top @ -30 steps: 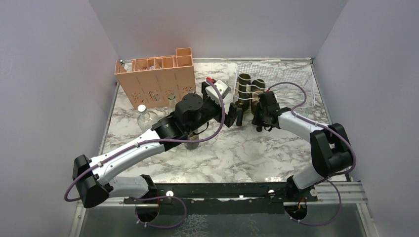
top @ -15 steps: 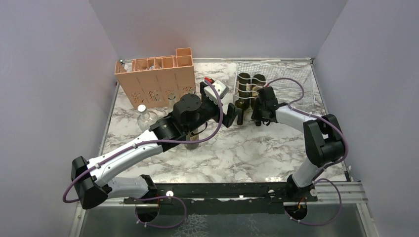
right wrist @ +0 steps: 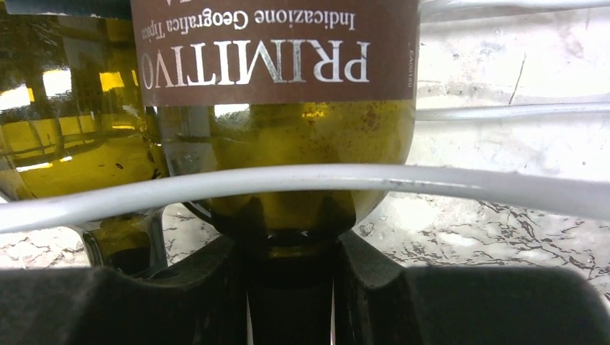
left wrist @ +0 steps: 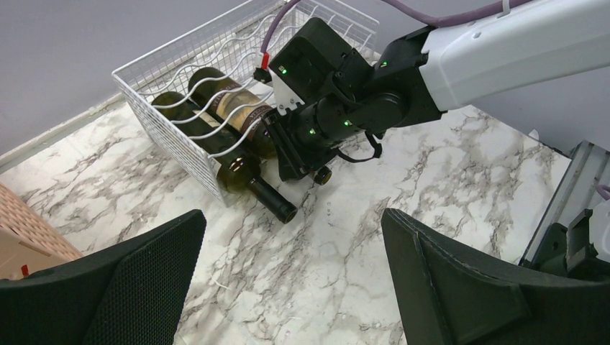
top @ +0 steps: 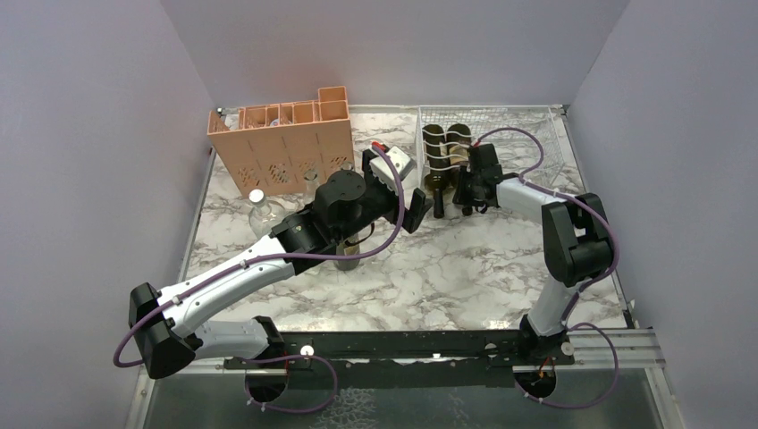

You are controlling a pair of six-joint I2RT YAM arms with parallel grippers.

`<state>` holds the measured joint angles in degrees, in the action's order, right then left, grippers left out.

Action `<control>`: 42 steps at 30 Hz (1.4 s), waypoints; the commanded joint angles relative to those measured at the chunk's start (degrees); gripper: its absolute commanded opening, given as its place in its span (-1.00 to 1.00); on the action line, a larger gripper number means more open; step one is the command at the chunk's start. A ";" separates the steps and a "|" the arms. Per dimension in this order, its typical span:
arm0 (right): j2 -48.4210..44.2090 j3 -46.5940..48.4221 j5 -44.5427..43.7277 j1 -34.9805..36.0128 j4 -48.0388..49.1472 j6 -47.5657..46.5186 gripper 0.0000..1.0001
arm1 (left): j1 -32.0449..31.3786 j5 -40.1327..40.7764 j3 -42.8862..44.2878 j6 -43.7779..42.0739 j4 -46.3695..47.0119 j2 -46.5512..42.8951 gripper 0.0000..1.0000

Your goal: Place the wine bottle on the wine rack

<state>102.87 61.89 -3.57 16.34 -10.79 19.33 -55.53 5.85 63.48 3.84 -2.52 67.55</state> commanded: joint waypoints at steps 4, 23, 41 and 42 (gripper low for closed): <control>-0.29 3.04 -3.26 -1.01 2.97 -1.73 -0.54 | -0.22 0.22 0.65 0.56 0.34 -1.28 0.98; -6.25 2.21 -1.90 -2.19 -3.04 -1.58 0.32 | -0.24 3.36 2.73 -1.78 -0.52 -2.26 0.98; -32.78 -4.43 30.25 2.16 -4.30 -3.86 0.29 | -0.11 23.56 5.76 -9.46 1.99 -7.85 0.98; -33.72 -4.67 31.18 3.52 -2.90 -3.81 0.30 | -0.11 24.02 5.64 -9.87 2.30 -8.60 0.98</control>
<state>73.67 58.19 16.12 16.03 -19.03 16.88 -55.53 23.75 67.85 -3.38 -2.81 62.24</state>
